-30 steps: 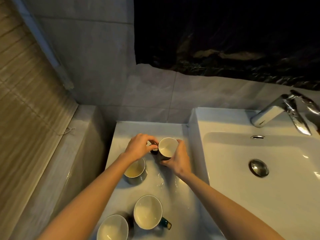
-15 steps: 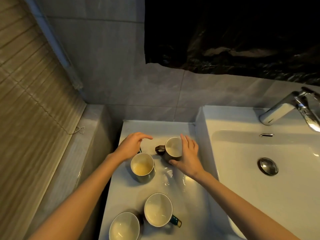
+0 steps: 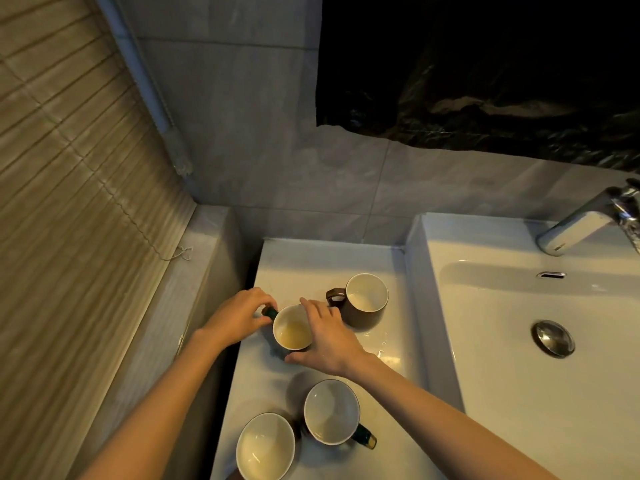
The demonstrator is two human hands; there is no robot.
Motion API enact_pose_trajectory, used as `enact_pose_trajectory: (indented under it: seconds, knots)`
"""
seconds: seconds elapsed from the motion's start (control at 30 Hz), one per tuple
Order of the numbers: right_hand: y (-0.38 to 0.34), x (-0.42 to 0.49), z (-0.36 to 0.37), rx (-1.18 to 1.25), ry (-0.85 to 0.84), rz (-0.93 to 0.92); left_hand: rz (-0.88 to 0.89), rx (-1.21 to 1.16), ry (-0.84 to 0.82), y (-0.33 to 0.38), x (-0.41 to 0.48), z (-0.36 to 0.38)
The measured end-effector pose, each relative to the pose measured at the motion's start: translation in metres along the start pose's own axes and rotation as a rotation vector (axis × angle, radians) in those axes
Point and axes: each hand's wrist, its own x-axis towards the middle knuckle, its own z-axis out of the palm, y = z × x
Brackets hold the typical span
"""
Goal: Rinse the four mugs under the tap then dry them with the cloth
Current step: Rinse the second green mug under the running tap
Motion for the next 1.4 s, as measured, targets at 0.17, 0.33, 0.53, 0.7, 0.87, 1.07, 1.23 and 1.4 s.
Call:
enact_pose_trajectory:
  seconds: [0.17, 0.33, 0.53, 0.7, 0.87, 1.07, 1.23, 1.4]
  knots:
    - [-0.006, 0.004, 0.014, 0.029, 0.026, 0.000, -0.113, -0.227, -0.007, 0.000, -0.033, 0.020]
    - [-0.008, -0.001, 0.001, 0.023, 0.009, -0.075, -0.114, -0.319, -0.026, 0.014, -0.052, 0.023]
    - [0.000, -0.038, -0.058, 0.091, 0.056, -0.192, -0.051, -0.445, 0.025, 0.066, -0.071, -0.005]
    - [0.031, -0.085, -0.116, 0.075, 0.070, -0.247, 0.009, -0.603, -0.060, 0.142, -0.073, -0.020]
    - [0.088, -0.134, -0.157, 0.204, 0.134, -0.213, 0.054, -0.686, 0.065, 0.226, -0.056, -0.002]
    - [0.172, -0.201, -0.214, 0.247, 0.316, -0.148, -0.037, -0.873, 0.099, 0.324, -0.022, 0.047]
    - [0.246, -0.229, -0.278, 0.084, 0.721, -0.145, -0.089, -0.897, 0.127, 0.389, 0.000, 0.086]
    - [0.300, -0.223, -0.328, -0.113, 0.858, -0.096, -0.153, -0.933, 0.161, 0.446, 0.023, 0.112]
